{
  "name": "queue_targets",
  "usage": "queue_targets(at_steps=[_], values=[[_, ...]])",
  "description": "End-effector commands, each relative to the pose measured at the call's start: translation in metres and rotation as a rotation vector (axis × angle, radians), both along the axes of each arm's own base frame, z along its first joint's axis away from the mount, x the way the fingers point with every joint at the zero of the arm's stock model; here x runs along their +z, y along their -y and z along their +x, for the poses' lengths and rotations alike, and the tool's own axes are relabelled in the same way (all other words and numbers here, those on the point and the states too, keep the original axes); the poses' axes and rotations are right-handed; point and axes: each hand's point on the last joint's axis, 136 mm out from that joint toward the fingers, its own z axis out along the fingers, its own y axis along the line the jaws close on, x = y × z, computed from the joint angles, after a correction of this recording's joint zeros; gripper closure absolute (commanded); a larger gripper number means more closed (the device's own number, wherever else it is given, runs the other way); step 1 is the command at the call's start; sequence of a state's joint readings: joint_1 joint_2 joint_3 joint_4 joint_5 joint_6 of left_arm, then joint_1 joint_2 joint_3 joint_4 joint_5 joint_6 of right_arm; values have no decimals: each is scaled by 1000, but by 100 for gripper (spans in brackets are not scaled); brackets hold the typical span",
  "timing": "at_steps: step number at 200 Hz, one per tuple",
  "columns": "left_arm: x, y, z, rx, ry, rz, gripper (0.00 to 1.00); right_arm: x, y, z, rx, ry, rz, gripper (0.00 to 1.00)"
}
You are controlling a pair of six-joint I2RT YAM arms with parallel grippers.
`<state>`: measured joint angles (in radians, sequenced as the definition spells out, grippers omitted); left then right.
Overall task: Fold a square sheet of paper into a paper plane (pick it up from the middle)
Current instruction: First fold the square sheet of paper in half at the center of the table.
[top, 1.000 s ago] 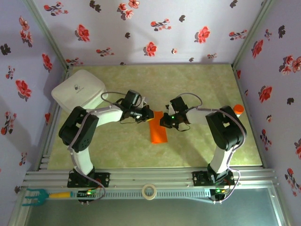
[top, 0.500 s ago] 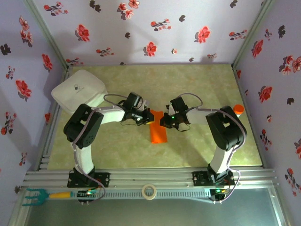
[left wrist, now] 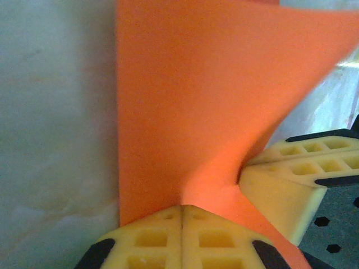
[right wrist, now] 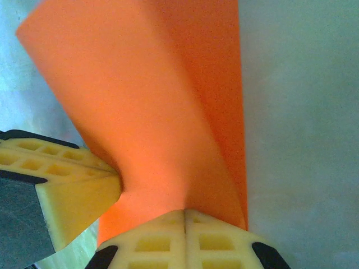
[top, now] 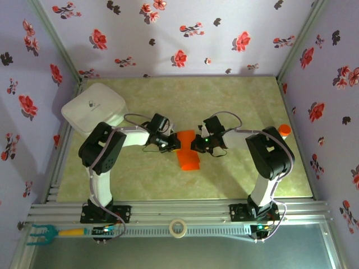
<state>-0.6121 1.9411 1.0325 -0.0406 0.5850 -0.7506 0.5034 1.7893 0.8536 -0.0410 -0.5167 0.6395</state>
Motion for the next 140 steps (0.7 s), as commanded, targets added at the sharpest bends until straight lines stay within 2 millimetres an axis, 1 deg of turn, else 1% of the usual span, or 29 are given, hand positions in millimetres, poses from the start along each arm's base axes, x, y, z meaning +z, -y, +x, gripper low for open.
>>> queue_targets(at_steps=[1, 11, 21, 34, 58, 70, 79, 105, 140], values=[[-23, -22, -8, -1, -28, 122, 100, -53, 45, -36, -62, -170, -218, 100], [-24, -23, -8, 2, -34, 127, 100, -53, 45, -36, -63, -168, -218, 100], [-20, -22, -7, 2, -30, 117, 100, -52, 45, -36, -63, -167, -219, 100], [-6, -17, -2, 8, -10, 90, 100, -52, 45, -36, -63, -167, -220, 100], [26, -8, 12, 14, 51, 40, 100, -52, 46, -37, -63, -169, -221, 100], [36, -4, 19, 15, 67, 17, 100, -52, 46, -36, -64, -167, -222, 100], [40, -1, 22, 15, 67, -3, 100, -52, 46, -36, -64, -167, -221, 100], [32, 4, 28, 21, 32, -39, 100, -53, 46, -36, -63, -168, -221, 100], [5, 0, 26, 24, -21, -9, 100, -52, 46, -37, -63, -169, -221, 100]])
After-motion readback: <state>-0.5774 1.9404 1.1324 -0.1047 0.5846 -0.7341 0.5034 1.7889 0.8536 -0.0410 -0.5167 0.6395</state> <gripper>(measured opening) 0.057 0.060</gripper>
